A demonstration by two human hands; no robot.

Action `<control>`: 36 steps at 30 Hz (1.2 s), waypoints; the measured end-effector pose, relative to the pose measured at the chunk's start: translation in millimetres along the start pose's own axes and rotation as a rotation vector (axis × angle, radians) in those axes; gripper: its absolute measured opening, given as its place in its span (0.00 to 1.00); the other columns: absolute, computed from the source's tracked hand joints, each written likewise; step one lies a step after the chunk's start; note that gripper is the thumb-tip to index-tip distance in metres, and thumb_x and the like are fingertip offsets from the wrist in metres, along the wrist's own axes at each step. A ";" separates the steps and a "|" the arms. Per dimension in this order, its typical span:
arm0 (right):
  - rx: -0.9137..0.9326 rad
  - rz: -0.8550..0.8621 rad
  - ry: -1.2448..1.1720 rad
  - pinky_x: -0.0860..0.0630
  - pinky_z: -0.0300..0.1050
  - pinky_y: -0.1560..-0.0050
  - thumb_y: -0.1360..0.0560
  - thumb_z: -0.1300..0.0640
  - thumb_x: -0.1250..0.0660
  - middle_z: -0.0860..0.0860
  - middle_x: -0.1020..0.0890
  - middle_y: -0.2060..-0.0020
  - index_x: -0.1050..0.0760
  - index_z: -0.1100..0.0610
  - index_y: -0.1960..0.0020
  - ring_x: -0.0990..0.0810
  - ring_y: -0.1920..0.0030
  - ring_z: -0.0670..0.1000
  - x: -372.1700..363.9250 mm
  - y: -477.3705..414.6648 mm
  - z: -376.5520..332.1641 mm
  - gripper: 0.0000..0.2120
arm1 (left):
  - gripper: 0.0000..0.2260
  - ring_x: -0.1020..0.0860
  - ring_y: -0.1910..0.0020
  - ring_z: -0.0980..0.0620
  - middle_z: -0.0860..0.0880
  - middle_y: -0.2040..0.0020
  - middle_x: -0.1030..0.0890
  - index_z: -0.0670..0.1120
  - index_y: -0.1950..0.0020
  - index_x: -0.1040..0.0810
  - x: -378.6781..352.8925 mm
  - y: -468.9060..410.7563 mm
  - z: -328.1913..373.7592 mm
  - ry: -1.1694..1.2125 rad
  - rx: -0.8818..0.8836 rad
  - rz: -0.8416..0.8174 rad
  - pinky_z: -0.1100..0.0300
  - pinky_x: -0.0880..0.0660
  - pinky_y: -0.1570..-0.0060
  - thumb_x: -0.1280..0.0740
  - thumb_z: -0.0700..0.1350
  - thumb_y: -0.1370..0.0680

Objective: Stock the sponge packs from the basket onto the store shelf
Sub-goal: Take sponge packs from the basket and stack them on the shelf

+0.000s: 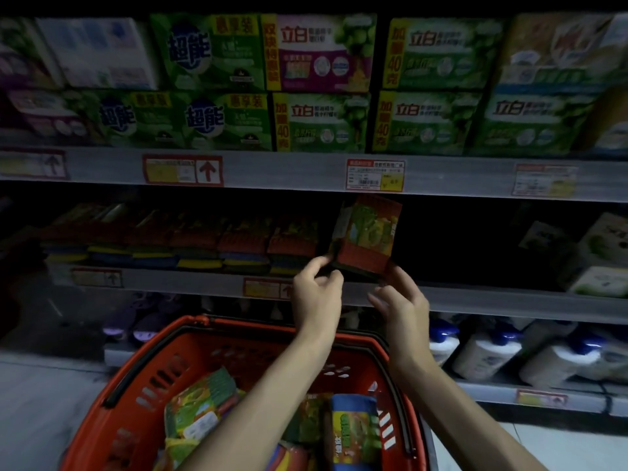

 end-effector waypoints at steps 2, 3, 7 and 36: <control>0.007 -0.021 0.067 0.23 0.49 0.36 0.31 0.58 0.36 0.51 0.17 0.38 0.25 0.53 0.30 0.19 0.38 0.50 -2.9 0.3 -4.0 0.29 | 0.18 0.20 0.66 0.65 0.53 0.57 0.17 0.50 0.29 0.23 -0.2 0.0 -3.3 0.019 0.033 -0.003 0.76 0.30 0.72 0.33 0.41 0.18; 0.010 -0.035 0.096 0.23 0.47 0.38 0.31 0.58 0.36 0.50 0.16 0.39 0.24 0.53 0.31 0.18 0.39 0.49 -3.6 0.0 -5.4 0.28 | 0.19 0.18 0.61 0.62 0.52 0.54 0.16 0.50 0.27 0.24 0.0 -0.3 -5.3 0.020 0.049 -0.003 0.75 0.29 0.70 0.33 0.40 0.18; 0.033 -0.057 0.153 0.26 0.31 0.44 0.24 0.68 0.35 0.37 0.20 0.44 0.27 0.48 0.32 0.21 0.45 0.31 0.0 -4.1 -5.3 0.24 | 0.21 0.21 0.45 0.57 0.53 0.38 0.19 0.48 0.25 0.26 1.3 1.7 -9.2 0.063 0.076 -0.007 0.62 0.23 0.43 0.33 0.38 0.19; 0.096 -0.226 0.234 0.23 0.44 0.43 0.30 0.58 0.33 0.41 0.19 0.49 0.26 0.42 0.45 0.19 0.48 0.43 -2.5 -18.2 -16.0 0.16 | 0.19 0.29 0.62 0.67 0.62 0.55 0.26 0.48 0.25 0.28 -6.7 4.8 -1.7 0.041 0.139 0.094 0.73 0.36 0.67 0.36 0.40 0.17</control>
Point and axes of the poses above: each hand's wrist, its own y-axis away from the middle knuckle, its own x-axis out of the back of the hand, z = x × y, the point moved 1 cm from there along -y, towards the middle knuckle
